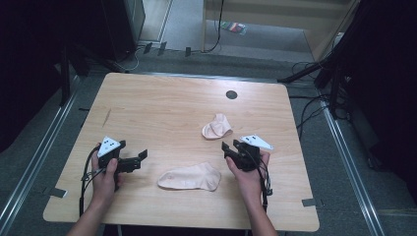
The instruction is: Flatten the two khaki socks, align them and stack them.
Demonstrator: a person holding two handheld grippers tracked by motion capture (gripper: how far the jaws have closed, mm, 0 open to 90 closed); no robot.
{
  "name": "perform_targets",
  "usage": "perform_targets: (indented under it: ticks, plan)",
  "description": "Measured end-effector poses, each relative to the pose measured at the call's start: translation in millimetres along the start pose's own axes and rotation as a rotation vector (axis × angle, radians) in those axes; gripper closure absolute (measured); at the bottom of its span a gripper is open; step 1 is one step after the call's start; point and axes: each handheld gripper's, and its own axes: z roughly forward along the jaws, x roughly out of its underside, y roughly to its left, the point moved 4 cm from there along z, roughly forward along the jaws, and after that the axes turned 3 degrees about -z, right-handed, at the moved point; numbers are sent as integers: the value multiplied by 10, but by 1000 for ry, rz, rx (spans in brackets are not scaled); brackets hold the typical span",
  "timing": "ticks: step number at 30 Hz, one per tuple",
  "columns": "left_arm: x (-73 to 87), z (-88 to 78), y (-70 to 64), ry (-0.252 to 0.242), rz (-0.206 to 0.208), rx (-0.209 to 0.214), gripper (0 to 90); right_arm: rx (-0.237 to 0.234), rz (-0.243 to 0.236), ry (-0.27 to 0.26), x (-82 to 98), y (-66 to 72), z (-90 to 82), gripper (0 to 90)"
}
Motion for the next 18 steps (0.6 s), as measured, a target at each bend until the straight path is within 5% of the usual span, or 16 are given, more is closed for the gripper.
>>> perform_targets:
  ticks: [6, 12, 18]
  plan:
    - [-1, 5, 1, 1, -6, -5, 38, -24, -34, 46, -85, 46, 306, 620]
    - [2, 1, 1, 1, -10, -6, 38, 22, -106, 70, -199, 101, 632, 481]
    - [3, -3, 6, 4, -12, -5, 38, 67, -82, 109, -328, 36, 936, 354]
